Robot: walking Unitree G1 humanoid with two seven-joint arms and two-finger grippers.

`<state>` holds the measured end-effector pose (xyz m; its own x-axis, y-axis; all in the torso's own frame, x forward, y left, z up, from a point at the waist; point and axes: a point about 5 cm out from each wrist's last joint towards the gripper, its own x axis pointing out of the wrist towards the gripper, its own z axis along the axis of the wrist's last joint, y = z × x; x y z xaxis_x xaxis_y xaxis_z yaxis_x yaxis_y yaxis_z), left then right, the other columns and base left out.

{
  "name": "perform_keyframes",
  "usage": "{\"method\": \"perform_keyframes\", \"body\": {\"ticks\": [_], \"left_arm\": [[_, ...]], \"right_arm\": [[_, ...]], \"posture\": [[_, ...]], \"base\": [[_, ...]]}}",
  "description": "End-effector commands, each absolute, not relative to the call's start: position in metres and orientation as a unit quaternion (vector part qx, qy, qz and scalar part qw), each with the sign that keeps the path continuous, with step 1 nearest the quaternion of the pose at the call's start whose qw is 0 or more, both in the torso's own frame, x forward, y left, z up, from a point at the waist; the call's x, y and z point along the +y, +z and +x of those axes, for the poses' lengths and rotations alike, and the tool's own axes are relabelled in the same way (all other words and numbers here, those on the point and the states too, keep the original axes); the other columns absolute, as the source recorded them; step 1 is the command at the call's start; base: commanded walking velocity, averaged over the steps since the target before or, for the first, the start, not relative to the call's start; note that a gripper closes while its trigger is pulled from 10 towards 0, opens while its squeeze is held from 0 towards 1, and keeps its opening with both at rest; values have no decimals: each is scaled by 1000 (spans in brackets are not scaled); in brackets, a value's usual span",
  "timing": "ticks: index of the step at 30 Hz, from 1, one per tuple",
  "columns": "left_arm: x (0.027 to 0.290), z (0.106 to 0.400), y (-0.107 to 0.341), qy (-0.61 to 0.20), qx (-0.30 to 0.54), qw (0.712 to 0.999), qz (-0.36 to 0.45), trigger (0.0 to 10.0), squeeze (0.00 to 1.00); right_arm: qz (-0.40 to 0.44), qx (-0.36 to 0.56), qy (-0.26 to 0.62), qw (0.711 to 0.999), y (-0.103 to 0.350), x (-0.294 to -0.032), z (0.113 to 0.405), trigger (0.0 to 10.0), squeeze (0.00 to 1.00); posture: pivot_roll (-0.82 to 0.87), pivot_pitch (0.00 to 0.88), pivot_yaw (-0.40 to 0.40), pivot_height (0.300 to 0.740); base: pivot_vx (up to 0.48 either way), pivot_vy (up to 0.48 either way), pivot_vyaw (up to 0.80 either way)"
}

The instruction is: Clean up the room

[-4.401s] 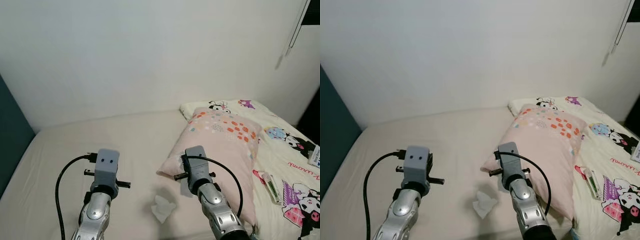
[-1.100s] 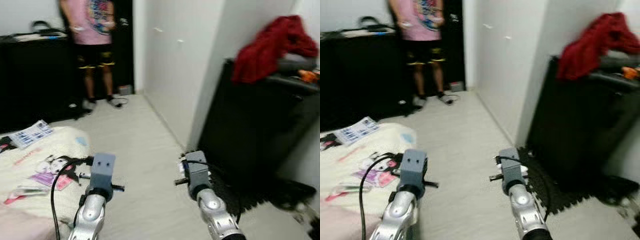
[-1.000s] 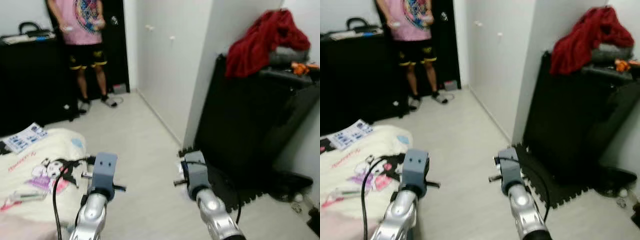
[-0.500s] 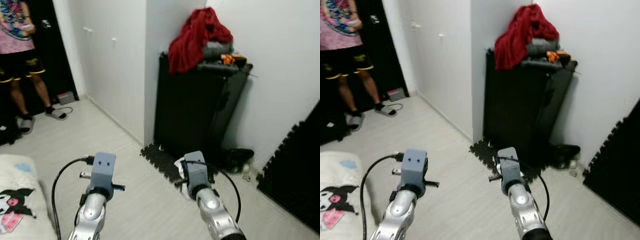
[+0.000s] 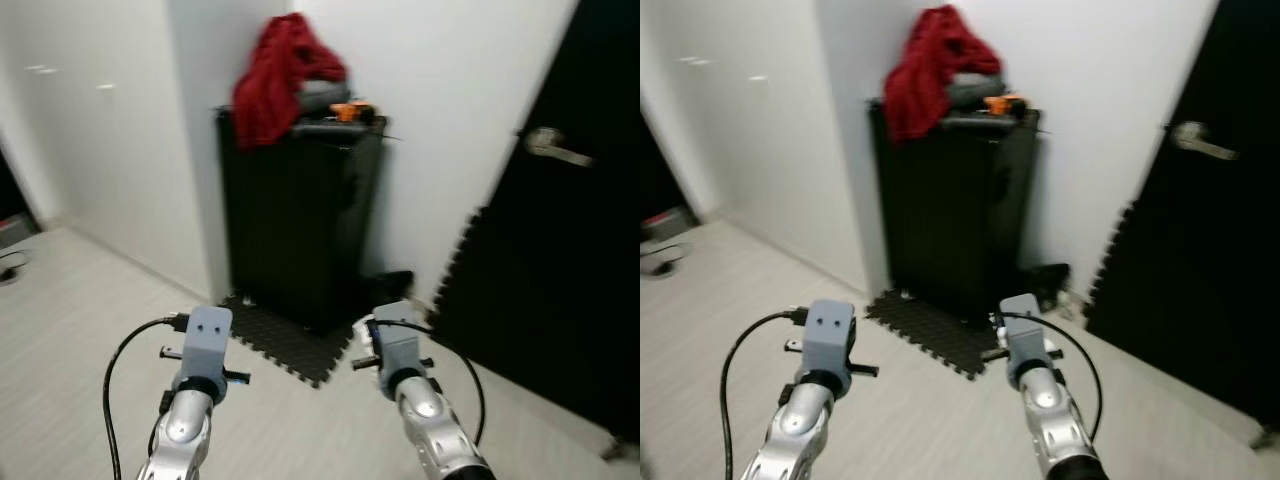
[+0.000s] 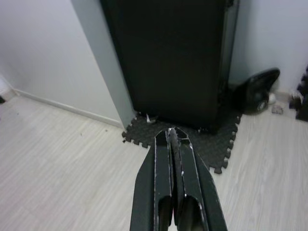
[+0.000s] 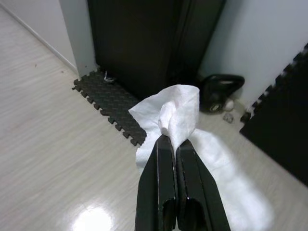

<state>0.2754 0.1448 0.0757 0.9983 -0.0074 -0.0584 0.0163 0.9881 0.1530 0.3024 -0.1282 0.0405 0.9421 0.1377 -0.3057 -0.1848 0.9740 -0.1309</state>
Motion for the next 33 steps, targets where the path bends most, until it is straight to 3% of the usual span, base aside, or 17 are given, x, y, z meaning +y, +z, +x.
{"method": "perform_keyframes", "body": {"ticks": [1,33], "left_arm": [[146,274,72,-5,39,996,77,10000,0],[146,273,72,-2,42,996,77,10000,0]], "right_arm": [[-78,159,74,981,38,-132,302,10000,0],[-69,160,63,983,38,-135,302,10000,0]], "posture": [[-3,0,-7,740],[-3,0,-7,740]], "base": [[0,0,-800],[0,0,-800]]}}
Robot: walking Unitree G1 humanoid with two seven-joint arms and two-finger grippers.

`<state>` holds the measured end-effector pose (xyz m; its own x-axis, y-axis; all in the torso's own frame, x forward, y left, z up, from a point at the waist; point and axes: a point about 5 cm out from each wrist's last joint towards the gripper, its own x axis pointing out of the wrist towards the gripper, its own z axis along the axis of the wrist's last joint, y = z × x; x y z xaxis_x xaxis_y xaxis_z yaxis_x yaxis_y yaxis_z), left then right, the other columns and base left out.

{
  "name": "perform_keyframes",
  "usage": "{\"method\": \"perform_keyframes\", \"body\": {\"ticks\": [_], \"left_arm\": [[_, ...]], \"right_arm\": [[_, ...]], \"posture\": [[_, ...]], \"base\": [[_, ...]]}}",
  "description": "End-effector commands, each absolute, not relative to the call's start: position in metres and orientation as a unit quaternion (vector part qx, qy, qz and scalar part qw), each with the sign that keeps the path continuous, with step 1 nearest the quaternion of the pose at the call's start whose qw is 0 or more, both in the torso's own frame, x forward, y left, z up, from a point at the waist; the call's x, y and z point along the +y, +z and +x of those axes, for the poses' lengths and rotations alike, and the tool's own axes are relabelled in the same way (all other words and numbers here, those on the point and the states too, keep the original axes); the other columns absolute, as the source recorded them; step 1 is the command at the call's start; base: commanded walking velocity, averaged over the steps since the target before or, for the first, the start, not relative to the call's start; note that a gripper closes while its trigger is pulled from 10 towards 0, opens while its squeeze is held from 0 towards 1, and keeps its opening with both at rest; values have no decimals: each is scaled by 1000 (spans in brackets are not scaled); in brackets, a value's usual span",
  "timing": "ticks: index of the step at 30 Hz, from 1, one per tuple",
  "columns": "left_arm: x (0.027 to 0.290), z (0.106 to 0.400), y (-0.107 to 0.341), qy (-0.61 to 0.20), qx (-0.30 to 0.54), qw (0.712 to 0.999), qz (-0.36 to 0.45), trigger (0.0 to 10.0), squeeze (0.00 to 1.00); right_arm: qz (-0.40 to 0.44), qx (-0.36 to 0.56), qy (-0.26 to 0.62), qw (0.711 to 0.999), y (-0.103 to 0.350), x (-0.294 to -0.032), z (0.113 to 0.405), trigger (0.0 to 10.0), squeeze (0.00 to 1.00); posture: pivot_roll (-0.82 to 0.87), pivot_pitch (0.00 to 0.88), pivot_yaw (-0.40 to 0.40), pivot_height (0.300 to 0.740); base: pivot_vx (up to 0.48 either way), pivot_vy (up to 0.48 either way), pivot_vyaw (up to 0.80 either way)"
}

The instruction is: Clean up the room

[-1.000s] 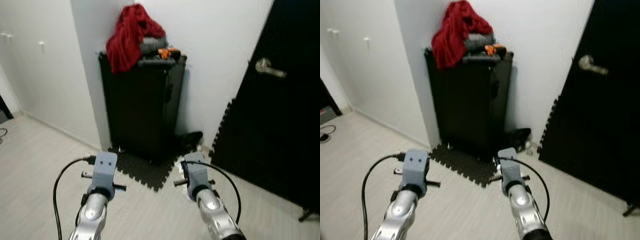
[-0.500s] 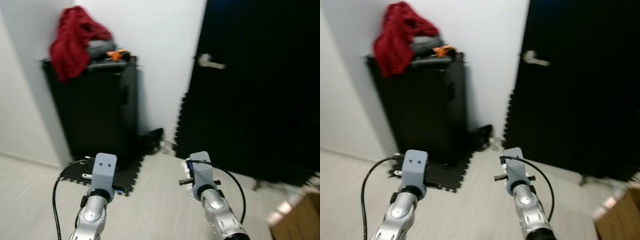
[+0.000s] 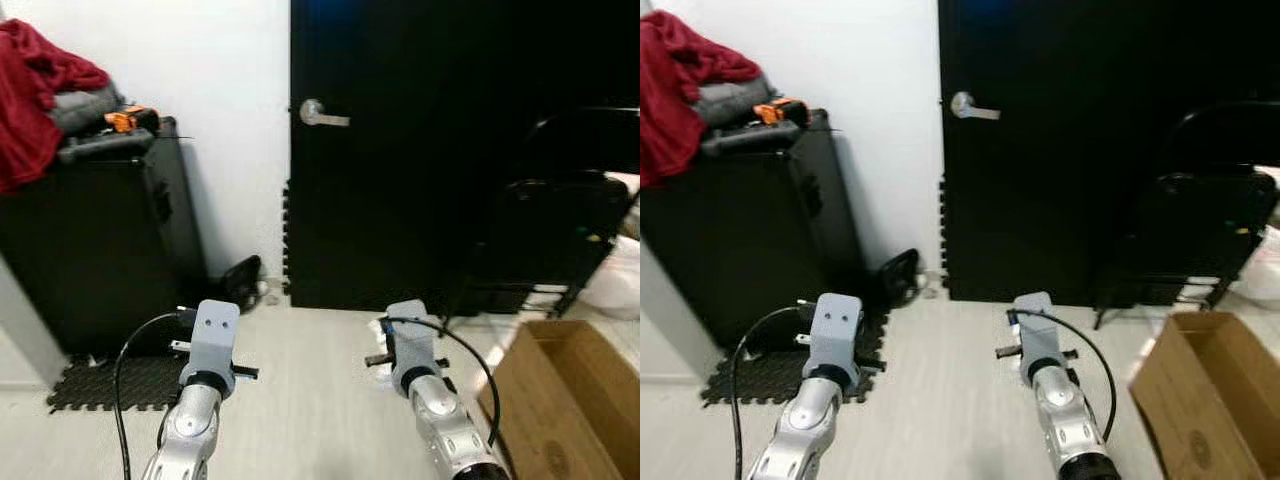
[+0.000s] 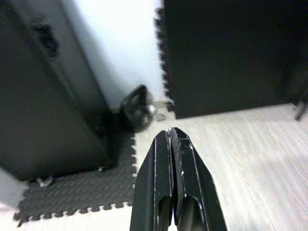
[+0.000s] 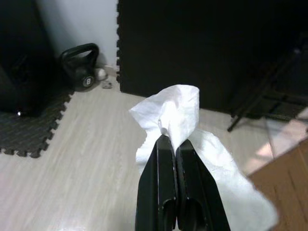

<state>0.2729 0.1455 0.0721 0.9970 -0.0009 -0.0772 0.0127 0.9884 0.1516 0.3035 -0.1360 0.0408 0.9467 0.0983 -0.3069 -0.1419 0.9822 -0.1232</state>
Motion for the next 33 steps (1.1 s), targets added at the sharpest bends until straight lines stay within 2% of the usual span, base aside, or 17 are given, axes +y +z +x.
{"method": "perform_keyframes", "body": {"ticks": [1,33], "left_arm": [[146,273,72,-2,42,996,77,10000,0],[146,273,64,-4,78,993,84,10000,0]], "right_arm": [[-69,160,63,983,38,-135,302,10000,0],[-84,179,15,980,33,-149,302,10000,0]], "posture": [[-3,0,-7,740],[-4,0,-1,740]], "base": [[0,0,-800],[0,0,-800]]}}
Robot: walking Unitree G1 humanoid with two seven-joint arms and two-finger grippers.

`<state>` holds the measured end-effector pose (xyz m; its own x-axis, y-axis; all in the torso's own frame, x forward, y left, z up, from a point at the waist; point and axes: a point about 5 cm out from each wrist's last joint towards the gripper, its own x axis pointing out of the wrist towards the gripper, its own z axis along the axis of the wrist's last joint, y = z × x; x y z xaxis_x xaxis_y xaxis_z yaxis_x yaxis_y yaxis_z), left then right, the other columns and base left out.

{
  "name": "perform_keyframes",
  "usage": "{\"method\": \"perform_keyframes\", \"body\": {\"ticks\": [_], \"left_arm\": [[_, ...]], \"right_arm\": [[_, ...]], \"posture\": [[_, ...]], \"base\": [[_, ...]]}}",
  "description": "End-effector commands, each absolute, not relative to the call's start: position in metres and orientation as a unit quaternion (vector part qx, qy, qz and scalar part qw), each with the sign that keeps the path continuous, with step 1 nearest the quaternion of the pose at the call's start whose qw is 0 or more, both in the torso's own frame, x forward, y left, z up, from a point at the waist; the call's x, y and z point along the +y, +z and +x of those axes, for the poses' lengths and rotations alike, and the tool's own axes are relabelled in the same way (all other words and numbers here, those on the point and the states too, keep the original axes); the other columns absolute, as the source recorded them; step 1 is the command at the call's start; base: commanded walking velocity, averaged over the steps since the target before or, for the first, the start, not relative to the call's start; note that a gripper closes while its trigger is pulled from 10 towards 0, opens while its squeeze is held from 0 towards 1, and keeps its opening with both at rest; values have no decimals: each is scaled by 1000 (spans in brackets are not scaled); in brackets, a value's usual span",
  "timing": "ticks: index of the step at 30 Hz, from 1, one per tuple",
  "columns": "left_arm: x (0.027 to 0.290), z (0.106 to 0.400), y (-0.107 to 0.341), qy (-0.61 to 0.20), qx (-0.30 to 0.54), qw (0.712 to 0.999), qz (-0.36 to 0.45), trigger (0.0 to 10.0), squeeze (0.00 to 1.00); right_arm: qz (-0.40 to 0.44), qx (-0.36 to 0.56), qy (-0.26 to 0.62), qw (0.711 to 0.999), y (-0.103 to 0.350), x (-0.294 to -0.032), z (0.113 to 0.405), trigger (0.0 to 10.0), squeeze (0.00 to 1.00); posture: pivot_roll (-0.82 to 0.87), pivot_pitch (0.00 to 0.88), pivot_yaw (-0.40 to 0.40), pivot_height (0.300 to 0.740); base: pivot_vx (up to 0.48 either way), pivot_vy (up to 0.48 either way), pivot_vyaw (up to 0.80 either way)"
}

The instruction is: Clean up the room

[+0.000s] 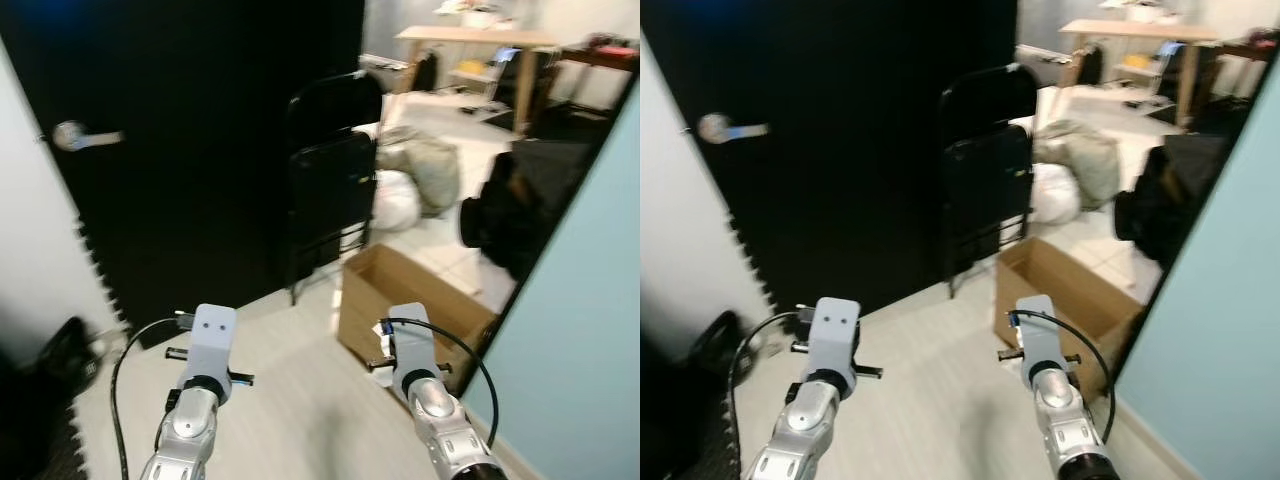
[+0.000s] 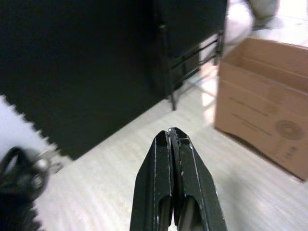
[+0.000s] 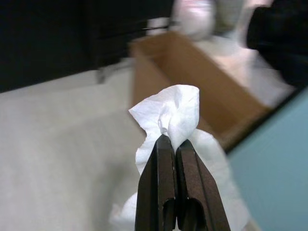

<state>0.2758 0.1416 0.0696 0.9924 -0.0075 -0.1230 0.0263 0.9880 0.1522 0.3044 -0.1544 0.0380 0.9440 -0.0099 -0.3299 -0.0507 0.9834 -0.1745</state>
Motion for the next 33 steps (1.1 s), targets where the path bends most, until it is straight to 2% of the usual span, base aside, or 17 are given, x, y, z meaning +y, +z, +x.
{"method": "perform_keyframes", "body": {"ticks": [1,16,27,33], "left_arm": [[146,273,64,-4,78,993,84,10000,0],[150,273,65,7,75,993,87,10000,0],[153,274,70,19,56,994,91,10000,0],[154,274,71,19,53,995,87,10000,0]], "right_arm": [[-84,179,15,980,33,-149,302,10000,0],[-79,176,37,981,34,-142,303,10000,0],[-81,172,112,975,33,-123,300,10000,0],[-84,173,114,975,32,-122,299,10000,0]], "posture": [[-4,0,-1,740],[1,0,-2,740],[3,0,-5,740],[3,0,-6,740]], "base": [[0,0,-800],[0,0,-800],[0,0,0],[0,0,0]]}}
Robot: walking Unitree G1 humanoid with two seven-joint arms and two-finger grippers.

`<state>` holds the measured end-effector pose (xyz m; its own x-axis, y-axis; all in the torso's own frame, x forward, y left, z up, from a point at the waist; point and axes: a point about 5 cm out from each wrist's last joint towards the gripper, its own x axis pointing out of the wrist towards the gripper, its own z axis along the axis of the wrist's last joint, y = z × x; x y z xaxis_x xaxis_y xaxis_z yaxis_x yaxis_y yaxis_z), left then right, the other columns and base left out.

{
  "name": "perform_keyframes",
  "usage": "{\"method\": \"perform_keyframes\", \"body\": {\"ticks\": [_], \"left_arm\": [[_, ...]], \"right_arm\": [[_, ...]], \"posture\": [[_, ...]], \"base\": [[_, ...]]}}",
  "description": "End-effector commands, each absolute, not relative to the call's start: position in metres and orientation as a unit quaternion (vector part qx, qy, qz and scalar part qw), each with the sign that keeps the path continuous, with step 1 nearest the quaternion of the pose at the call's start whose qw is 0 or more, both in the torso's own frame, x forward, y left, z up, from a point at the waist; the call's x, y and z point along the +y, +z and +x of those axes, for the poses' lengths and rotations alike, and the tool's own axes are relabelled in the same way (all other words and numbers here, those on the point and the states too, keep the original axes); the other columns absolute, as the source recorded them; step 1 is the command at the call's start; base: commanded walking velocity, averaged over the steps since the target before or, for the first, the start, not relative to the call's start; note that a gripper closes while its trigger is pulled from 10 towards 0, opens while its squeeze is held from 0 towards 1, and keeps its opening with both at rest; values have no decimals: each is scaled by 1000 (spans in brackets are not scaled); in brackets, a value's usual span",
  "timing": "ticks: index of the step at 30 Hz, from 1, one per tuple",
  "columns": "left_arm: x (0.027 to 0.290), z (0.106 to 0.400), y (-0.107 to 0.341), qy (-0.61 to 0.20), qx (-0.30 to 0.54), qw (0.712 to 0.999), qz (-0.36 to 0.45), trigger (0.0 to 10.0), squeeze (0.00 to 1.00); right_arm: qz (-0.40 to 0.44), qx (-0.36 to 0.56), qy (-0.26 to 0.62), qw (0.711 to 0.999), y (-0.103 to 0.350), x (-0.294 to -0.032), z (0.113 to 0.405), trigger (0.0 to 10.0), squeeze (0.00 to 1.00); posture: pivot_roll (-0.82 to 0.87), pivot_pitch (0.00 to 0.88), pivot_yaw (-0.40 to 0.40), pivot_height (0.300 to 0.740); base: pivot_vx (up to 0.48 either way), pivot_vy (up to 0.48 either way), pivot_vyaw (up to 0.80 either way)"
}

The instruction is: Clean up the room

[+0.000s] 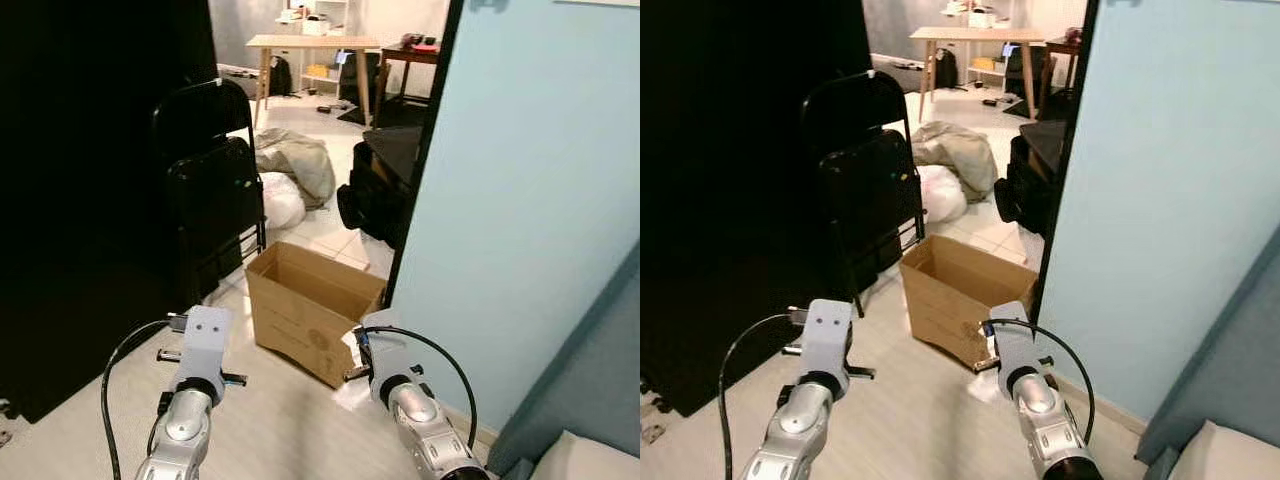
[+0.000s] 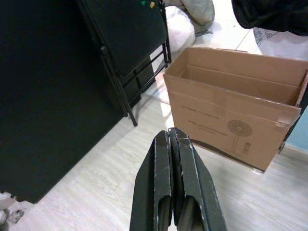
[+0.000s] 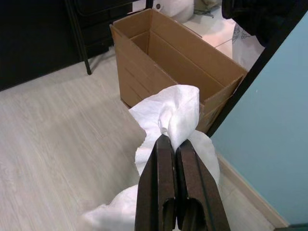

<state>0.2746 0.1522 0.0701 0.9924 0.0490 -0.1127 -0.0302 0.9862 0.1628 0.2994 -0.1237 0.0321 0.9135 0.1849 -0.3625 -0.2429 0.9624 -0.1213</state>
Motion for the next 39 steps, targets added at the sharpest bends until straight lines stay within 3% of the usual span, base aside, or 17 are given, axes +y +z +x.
{"method": "perform_keyframes", "body": {"ticks": [1,39], "left_arm": [[154,274,72,18,52,995,86,10000,0],[155,273,73,5,45,996,80,10000,0]], "right_arm": [[-84,173,114,975,32,-122,299,10000,0],[-76,178,101,976,32,-126,300,10000,0]], "posture": [[3,0,-6,740],[7,0,-7,740]], "base": [[0,0,0],[353,0,-23]]}}
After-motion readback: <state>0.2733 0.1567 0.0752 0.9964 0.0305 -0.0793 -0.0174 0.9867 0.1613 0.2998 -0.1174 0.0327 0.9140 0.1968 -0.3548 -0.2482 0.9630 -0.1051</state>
